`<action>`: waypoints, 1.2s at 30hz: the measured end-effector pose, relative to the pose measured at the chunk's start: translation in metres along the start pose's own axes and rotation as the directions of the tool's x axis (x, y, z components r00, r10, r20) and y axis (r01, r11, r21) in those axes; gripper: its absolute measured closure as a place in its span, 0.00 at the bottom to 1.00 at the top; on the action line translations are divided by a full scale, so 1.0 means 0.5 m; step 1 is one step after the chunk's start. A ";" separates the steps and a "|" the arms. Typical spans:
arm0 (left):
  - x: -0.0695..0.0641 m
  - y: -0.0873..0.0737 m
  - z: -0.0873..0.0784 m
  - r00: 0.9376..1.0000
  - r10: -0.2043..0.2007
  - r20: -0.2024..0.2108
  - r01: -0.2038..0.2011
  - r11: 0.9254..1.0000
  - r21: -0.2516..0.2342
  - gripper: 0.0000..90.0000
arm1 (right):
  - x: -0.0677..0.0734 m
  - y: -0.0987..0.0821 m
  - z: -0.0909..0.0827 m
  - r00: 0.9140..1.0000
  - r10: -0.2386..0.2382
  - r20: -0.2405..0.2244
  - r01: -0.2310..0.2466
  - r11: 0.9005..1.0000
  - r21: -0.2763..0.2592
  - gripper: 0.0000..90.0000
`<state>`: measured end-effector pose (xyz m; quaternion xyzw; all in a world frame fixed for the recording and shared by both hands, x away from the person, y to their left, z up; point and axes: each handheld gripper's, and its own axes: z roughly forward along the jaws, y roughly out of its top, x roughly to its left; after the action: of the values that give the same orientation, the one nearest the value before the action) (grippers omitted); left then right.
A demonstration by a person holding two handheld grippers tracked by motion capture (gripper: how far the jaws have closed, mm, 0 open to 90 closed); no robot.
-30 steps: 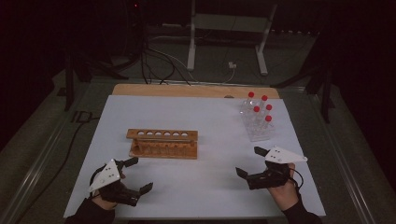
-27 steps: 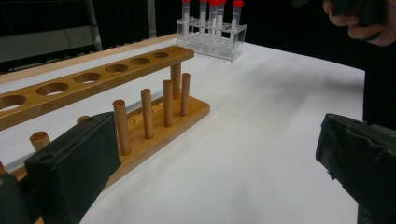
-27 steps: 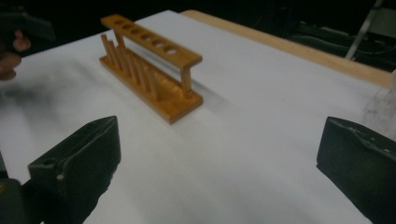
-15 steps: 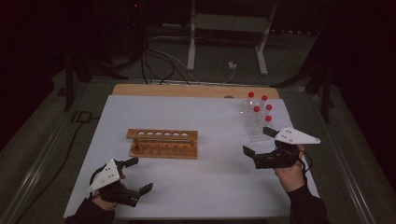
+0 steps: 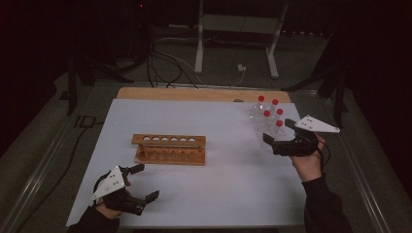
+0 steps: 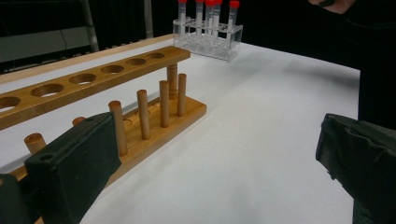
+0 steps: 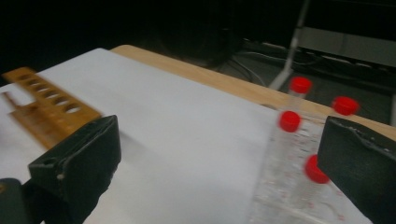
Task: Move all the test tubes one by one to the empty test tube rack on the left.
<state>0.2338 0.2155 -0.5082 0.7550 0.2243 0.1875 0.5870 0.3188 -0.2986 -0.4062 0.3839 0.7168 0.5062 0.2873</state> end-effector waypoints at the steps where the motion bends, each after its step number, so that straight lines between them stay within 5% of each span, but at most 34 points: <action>1: 0.000 0.000 0.000 1.000 0.001 -0.001 -0.001 1.000 0.000 0.01 | -0.014 -0.001 0.007 1.000 0.011 0.020 -0.011 1.000 0.009 0.00; 13: 0.000 0.000 0.000 1.000 0.000 0.003 0.000 1.000 0.000 0.01 | -0.078 -0.041 0.057 0.990 0.089 0.107 -0.097 0.993 0.071 0.08; 26: -0.001 -0.001 0.001 1.000 0.005 0.004 -0.005 1.000 0.005 0.01 | -0.106 -0.084 0.100 0.981 0.120 0.151 -0.146 0.974 0.172 0.20; 36: -0.001 -0.001 0.001 1.000 0.007 0.003 -0.007 1.000 0.008 0.01 | -0.118 -0.095 0.119 0.975 0.123 0.185 -0.160 0.966 0.203 0.58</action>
<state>0.2337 0.2148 -0.5087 0.7582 0.2214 0.1876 0.5838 0.3860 -0.3274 -0.4687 0.5051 0.7110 0.4098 0.2672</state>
